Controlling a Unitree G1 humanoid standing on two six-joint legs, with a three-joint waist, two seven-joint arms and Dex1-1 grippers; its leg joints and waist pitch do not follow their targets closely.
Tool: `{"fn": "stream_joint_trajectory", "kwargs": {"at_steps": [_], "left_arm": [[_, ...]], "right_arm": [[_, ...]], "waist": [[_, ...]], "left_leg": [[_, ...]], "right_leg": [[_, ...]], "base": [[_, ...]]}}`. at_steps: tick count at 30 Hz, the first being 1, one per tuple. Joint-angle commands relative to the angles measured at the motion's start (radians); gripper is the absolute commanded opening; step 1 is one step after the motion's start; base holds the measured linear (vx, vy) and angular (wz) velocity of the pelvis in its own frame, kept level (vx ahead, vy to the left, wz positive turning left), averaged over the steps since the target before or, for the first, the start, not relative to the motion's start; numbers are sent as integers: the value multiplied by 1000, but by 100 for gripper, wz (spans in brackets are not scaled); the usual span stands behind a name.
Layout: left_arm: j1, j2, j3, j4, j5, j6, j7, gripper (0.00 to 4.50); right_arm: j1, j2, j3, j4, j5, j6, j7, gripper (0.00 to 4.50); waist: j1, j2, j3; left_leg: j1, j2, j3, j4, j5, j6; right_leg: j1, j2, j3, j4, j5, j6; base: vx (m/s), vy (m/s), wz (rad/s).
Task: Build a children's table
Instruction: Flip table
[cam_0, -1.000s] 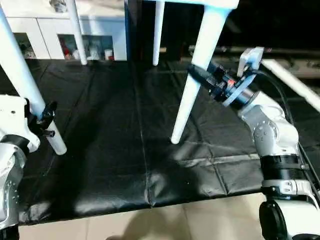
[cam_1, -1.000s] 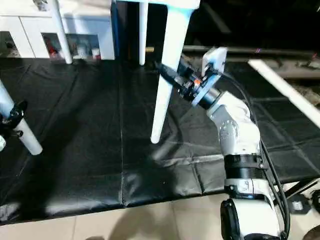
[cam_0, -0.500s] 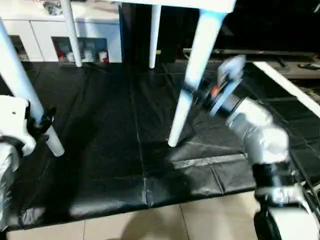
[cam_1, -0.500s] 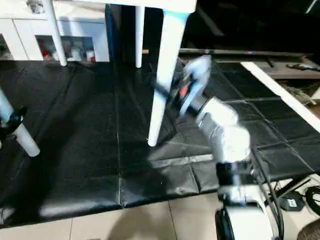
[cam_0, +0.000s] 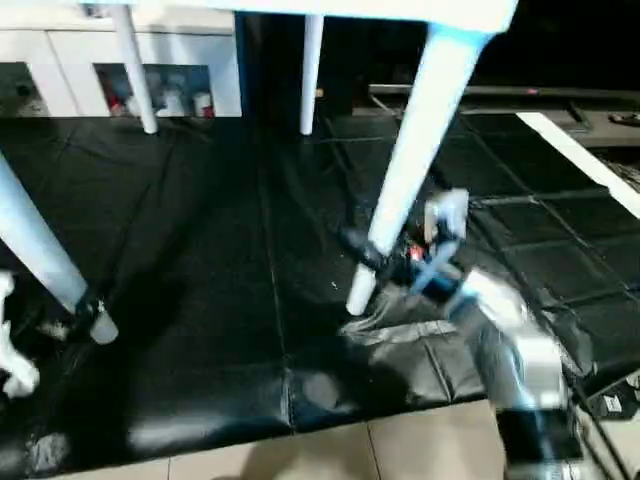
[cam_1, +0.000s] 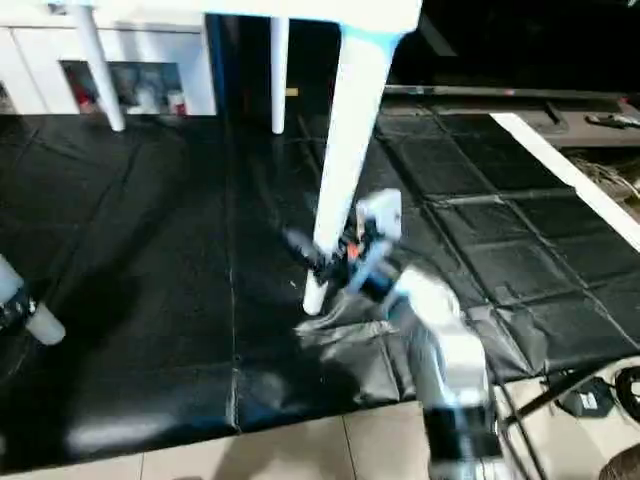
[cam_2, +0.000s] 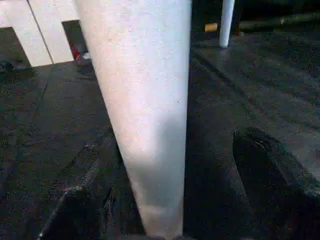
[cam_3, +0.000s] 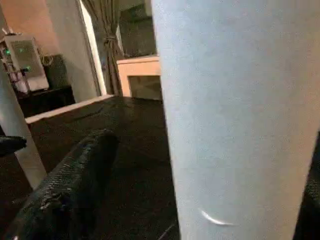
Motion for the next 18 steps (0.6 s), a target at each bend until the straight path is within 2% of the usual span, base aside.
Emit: {"fn": "stream_joint_trajectory", "kwargs": {"at_steps": [1, 4, 6, 8, 11, 15, 18], "left_arm": [[11, -15, 0, -24, -13, -33, 11, 406], [39, -33, 6, -20, -17, -72, 15, 412], [56, -65, 3, -23, -34, -103, 13, 446], [75, -89, -15, -26, -28, -128, 13, 446], [92, -119, -36, -27, -8, -156, 23, 446], [114, -175, -52, -13, 6, -204, 52, 446], [161, -218, -77, -26, 35, -245, 84, 446]], "right_arm": [[26, -13, 26, -21, -39, -26, -14, 434], [64, -12, 31, -35, -71, -58, -32, 446], [89, 1, 23, -26, -108, -110, -72, 450], [104, 14, 10, -10, -130, -166, -100, 450], [125, 31, -5, -7, -126, -195, -128, 450], [167, 40, -6, -27, -110, -197, -151, 450], [218, 32, -3, -99, -100, -136, -170, 450]], "waist": [[-4, 25, -35], [-5, 23, -34], [-7, 20, -30], [-8, 19, -33], [-10, 18, -32], [-9, 15, -32], [-9, 11, -29]], "left_leg": [[5, 7, 7, -77, -301, -16], [6, 8, 4, -79, -323, -16], [4, 8, 4, -80, -335, -19], [6, 9, 3, -79, -342, -22], [7, 8, 3, -79, -354, -17], [5, 10, 2, -81, -368, -17], [1, 8, 2, -81, -371, -9]], "right_leg": [[34, -57, 49, -85, -267, -95], [34, -57, 50, -87, -301, -79], [32, -58, 51, -91, -324, -70], [32, -55, 51, -90, -312, -67], [29, -54, 52, -91, -312, -62], [33, -54, 52, -92, -312, -52], [35, -53, 52, -96, -327, -35]], "base": [[0, 0, 0], [0, 0, 0], [0, 0, 0], [0, 0, 0], [0, 0, 0], [0, 0, 0], [0, 0, 0]]}}
